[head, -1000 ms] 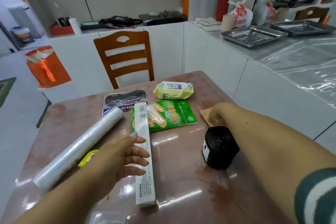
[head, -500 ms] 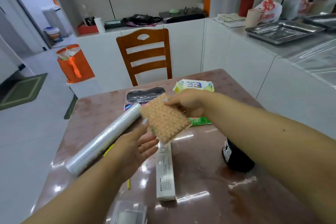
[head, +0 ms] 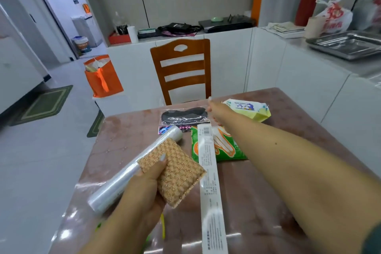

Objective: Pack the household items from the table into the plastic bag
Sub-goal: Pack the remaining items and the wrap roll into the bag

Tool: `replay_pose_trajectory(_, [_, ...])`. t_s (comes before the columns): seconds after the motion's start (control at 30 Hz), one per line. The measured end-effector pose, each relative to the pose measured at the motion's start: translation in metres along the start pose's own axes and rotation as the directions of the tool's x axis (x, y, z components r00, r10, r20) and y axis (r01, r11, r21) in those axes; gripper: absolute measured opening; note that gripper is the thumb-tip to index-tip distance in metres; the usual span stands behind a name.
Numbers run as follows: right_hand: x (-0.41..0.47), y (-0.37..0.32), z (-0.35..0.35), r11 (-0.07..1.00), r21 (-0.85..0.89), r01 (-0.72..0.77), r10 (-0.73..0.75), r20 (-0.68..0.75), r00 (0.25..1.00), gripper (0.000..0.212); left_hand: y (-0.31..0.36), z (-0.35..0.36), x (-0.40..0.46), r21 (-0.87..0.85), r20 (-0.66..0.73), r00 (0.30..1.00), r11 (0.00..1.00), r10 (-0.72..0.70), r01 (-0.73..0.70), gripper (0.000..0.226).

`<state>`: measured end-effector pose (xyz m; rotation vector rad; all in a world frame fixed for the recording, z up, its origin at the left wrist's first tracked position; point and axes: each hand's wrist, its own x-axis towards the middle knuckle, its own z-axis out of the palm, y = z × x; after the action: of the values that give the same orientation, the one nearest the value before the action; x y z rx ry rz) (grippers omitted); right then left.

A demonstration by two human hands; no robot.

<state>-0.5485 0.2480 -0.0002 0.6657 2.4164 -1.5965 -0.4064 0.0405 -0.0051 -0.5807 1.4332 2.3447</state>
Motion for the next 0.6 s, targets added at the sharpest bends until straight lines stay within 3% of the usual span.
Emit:
replay_pose_trajectory(0.2, [0.041, 0.015, 0.024, 0.995, -0.020, -0.102, 0.104, 0.092, 0.990, 0.079, -0.003, 0.003, 0.001, -0.077, 0.010, 1.000, 0.997, -0.022, 0.023, 0.036])
replay_pose_trajectory(0.3, [0.099, 0.040, 0.039, 0.994, -0.045, -0.096, 0.096, 0.006, 0.995, 0.107, -0.002, 0.008, 0.004, -0.111, 0.009, 0.999, 0.993, -0.037, 0.037, 0.046])
replay_pose_trajectory(0.4, [0.172, 0.069, 0.052, 0.990, -0.053, -0.134, 0.132, -0.031, 0.991, 0.131, -0.002, 0.015, 0.005, -0.170, -0.029, 0.998, 0.984, -0.052, 0.046, 0.033])
replay_pose_trajectory(0.47, [0.177, 0.071, 0.053, 0.991, 0.033, -0.126, 0.127, -0.009, 0.992, 0.110, -0.005, 0.016, 0.006, -0.171, -0.043, 0.997, 0.983, -0.068, 0.060, 0.028])
replay_pose_trajectory(0.6, [0.078, 0.025, 0.038, 0.984, 0.166, -0.062, 0.054, 0.056, 0.997, 0.071, -0.009, 0.013, 0.008, -0.163, -0.079, 0.993, 0.984, -0.085, 0.071, 0.019])
